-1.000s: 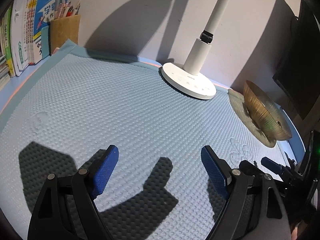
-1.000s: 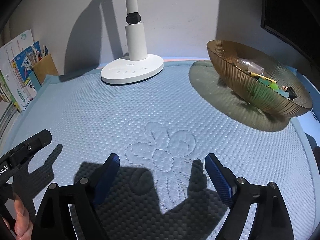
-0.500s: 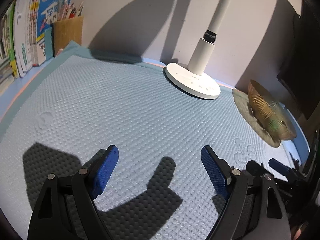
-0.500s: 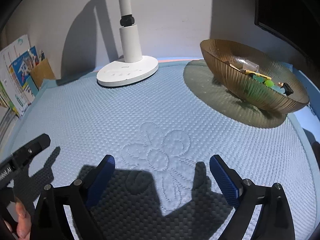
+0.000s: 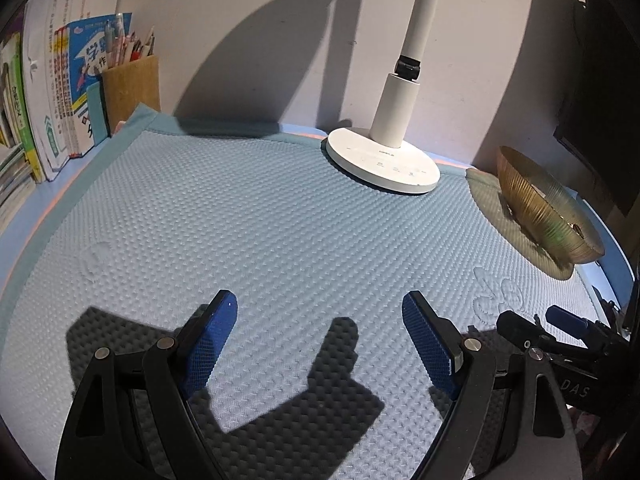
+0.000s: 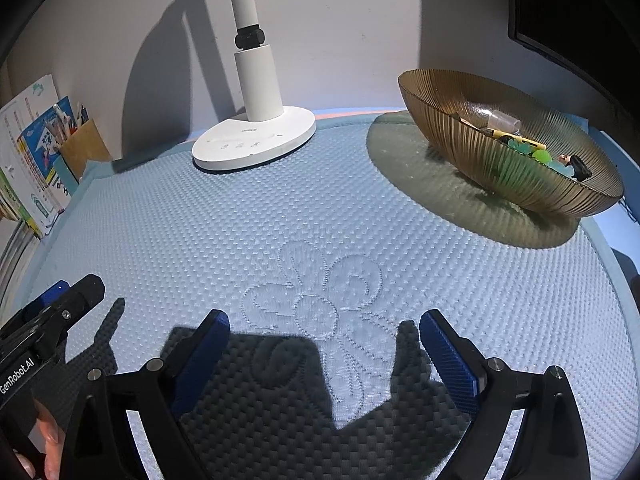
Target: Organize rigid objects
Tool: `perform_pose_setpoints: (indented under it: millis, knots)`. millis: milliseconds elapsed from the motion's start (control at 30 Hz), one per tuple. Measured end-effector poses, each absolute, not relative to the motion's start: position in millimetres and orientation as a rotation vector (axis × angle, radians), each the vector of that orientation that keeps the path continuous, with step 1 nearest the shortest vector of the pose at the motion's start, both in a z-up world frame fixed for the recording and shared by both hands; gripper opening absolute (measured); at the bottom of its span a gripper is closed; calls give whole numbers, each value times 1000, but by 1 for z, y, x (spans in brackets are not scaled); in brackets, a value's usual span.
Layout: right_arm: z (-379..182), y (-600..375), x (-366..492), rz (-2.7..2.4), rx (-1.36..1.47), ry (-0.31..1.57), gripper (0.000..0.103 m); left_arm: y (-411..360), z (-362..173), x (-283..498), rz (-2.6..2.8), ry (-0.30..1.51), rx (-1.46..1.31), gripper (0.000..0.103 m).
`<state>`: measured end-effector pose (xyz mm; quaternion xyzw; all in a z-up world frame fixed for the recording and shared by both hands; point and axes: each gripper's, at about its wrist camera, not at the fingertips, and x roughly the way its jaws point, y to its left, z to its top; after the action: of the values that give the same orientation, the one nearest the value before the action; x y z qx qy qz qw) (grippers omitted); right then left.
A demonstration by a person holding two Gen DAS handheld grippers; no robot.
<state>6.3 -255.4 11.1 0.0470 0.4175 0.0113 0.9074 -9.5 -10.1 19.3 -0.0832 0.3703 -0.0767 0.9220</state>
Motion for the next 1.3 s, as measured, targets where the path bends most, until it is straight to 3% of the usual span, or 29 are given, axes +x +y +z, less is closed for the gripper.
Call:
perform_pose_setpoints:
  millis: [1300]
  knots:
    - [11, -251, 6, 19, 100, 866, 95, -13, 18, -9, -164, 767, -161, 84]
